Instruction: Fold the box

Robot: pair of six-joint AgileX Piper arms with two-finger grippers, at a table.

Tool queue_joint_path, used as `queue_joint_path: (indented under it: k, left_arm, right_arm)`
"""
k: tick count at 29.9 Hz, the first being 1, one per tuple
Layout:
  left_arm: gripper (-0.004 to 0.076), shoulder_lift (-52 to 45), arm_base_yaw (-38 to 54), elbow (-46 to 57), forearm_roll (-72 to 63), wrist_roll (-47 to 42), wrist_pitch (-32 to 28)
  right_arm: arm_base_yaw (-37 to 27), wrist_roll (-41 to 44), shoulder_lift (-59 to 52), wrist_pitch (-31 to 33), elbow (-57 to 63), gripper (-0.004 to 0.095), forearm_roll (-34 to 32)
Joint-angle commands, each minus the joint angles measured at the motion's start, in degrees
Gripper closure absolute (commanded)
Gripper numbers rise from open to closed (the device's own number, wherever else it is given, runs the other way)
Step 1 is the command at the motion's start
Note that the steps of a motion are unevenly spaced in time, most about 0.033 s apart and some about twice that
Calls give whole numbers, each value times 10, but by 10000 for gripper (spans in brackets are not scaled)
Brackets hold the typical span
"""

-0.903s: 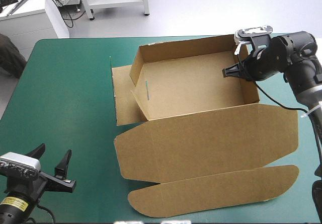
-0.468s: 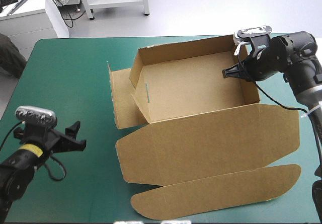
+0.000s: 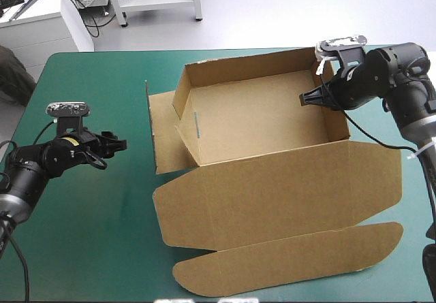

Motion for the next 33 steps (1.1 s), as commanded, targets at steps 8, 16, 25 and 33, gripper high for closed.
queue_joint_path:
  k: [8,16,25,33]
  left_arm:
    - [340,78,61,-22,-488,442,6]
    - [346,161,61,-22,-617,530,71]
    - [346,185,61,-22,-814,672,284]
    - [346,183,33,-33,-819,670,370]
  right_arm:
    - [-3,0,-24,5,-17,928,8]
    - [-3,0,-24,5,-18,928,9]
    - [-3,0,-24,5,-18,928,4]
    - [-3,0,-24,5,-18,928,3]
